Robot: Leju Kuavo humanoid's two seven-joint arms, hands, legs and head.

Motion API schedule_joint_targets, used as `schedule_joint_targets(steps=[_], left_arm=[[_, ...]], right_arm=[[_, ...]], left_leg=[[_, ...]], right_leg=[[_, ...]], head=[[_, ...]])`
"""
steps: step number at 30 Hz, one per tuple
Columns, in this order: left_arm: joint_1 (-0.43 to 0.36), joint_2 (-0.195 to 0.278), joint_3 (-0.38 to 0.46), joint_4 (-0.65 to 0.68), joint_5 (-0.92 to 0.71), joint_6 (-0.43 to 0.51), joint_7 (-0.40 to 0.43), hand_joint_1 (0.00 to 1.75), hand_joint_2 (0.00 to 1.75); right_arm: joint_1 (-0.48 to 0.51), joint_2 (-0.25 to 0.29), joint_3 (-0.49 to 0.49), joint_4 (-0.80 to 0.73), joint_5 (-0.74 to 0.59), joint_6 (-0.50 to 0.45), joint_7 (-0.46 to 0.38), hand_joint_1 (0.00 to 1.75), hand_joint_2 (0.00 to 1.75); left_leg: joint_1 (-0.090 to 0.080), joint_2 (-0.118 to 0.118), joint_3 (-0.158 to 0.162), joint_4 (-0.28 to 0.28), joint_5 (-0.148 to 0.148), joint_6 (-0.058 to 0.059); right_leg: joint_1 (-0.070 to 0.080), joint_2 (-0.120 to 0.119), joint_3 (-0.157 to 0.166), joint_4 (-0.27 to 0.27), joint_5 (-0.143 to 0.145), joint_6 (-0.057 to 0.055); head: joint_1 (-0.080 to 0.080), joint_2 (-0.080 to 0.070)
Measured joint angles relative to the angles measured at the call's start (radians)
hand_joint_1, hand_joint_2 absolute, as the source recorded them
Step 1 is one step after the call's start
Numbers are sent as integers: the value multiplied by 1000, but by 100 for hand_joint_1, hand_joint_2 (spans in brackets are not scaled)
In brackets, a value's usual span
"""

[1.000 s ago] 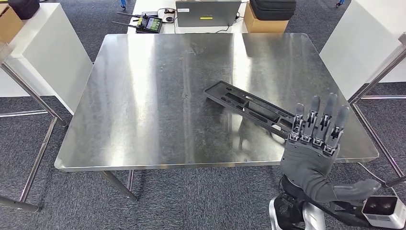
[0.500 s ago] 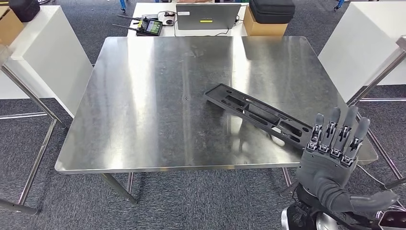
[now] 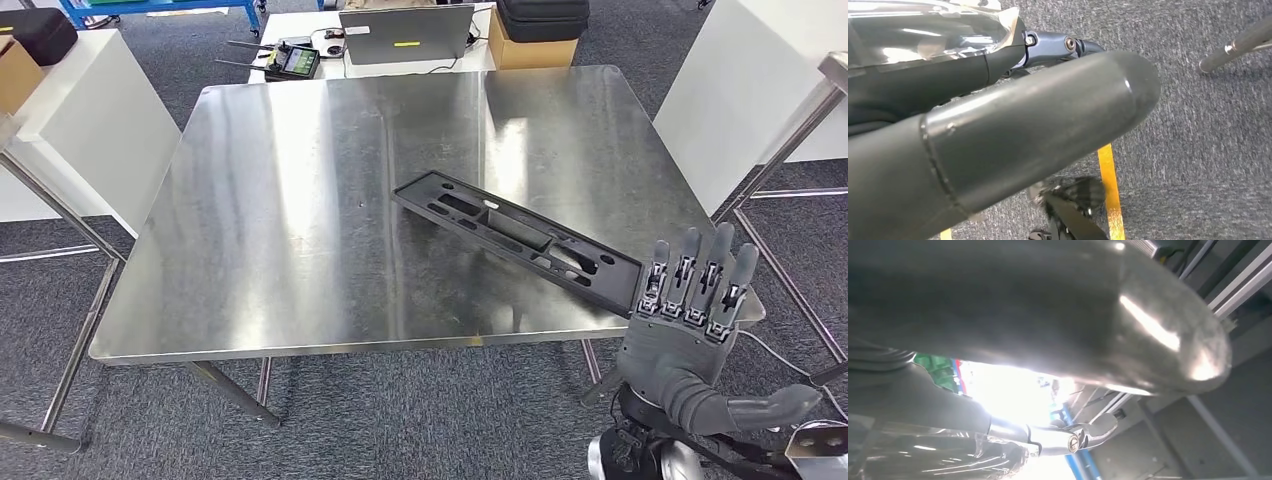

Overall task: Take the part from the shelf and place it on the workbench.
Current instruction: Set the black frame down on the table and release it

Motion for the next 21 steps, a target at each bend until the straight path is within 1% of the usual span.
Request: schedule_joint_targets(steps=[1,2,3,4,5,6,7,8,10,11,12,13,14,15,16,17,18,19,20,21], left_arm=[[0,0,2,0,0,1,0,0,0],[1,0,2,0,0,2,1,0,0],[1,-1,3,0,0,2,2,0,0],[1,-1,3,0,0,2,3,0,0],[0,0,4,0,0,3,4,0,0],[-1,0,4,0,0,4,5,0,0],[-2,2,4,0,0,6,5,0,0],[-2,3,5,0,0,8,6,0,0],[-1,5,9,0,0,11,8,0,0],[0,5,12,0,0,13,10,0,0],[-1,6,15,0,0,14,11,0,0],[-1,6,18,0,0,14,13,0,0],[-2,6,21,0,0,15,14,0,0],[-2,6,23,0,-1,15,15,0,0],[-2,7,25,0,-1,15,16,0,0],[-1,7,27,0,-1,16,17,0,0],[-1,7,28,0,-1,16,18,0,0],[0,7,29,0,-2,16,18,0,0],[0,7,29,0,-2,17,19,0,0],[0,7,29,0,-3,18,19,0,0]], right_arm=[[0,0,0,4,-5,-4,4,0,0],[0,0,0,8,-10,-7,8,0,0],[0,0,0,12,-13,-10,10,0,0],[0,0,-1,15,-16,-11,11,0,0],[0,0,-1,19,-18,-11,12,0,0],[0,0,-1,21,-19,-12,13,0,0],[0,0,-1,23,-20,-12,13,0,0],[0,-1,-1,25,-21,-13,13,0,0],[0,-1,-1,27,-21,-14,12,0,0],[1,-1,-1,28,-21,-16,12,0,0],[2,-2,-1,28,-21,-18,12,0,0],[2,-3,-1,28,-22,-21,11,0,0],[4,-3,-2,29,-22,-23,10,0,0],[6,-4,-2,30,-22,-25,10,0,0],[9,-5,-2,32,-23,-26,9,0,0],[12,-6,-3,34,-23,-27,9,0,0],[14,-7,-3,35,-23,-28,9,0,0],[15,-8,-4,35,-24,-29,8,0,0],[15,-9,-4,36,-24,-31,8,0,0],[15,-10,-4,35,-25,-33,6,0,0]], left_leg=[[0,0,-22,57,-24,0],[0,0,-29,83,-29,2],[-1,0,-17,72,-17,5],[-2,0,14,22,10,12],[-5,0,56,-49,39,21],[-8,0,94,-116,61,29],[-12,1,121,-164,74,36],[-16,2,134,-189,77,40],[-20,4,134,-198,82,44],[-20,5,134,-205,88,48],[-18,7,133,-212,95,53],[-15,9,131,-219,102,58],[-14,11,128,-222,107,61],[-15,11,123,-223,110,64],[-15,11,118,-222,113,65],[-15,11,114,-222,116,64],[-15,11,111,-221,119,62],[-15,11,109,-220,121,60],[-15,11,108,-219,123,57],[-17,11,106,-215,123,53]], right_leg=[[4,0,-2,0,1,-1],[7,0,-3,1,2,-3],[10,0,-4,1,2,-3],[13,0,-3,1,3,-4],[14,1,-2,1,3,-5],[19,1,-2,2,3,-4],[22,1,-3,2,3,-3],[23,1,-4,2,4,-2],[25,0,-7,1,8,6],[25,0,-11,4,5,10],[25,0,-20,20,-7,12],[26,1,-37,54,-29,11],[23,2,-62,108,-60,9],[21,2,-90,175,-92,7],[18,2,-115,236,-117,8],[14,2,-125,271,-129,14],[11,2,-116,267,-123,24],[8,2,-87,224,-105,35],[4,2,-43,150,-79,45],[3,2,-4,77,-58,50]], head=[[0,0],[0,0],[1,0],[1,0],[1,0],[1,0],[1,0],[1,0],[1,0],[1,0],[3,0],[4,0],[5,0],[6,0],[6,0],[6,0],[7,0],[7,0],[7,0],[7,0]])
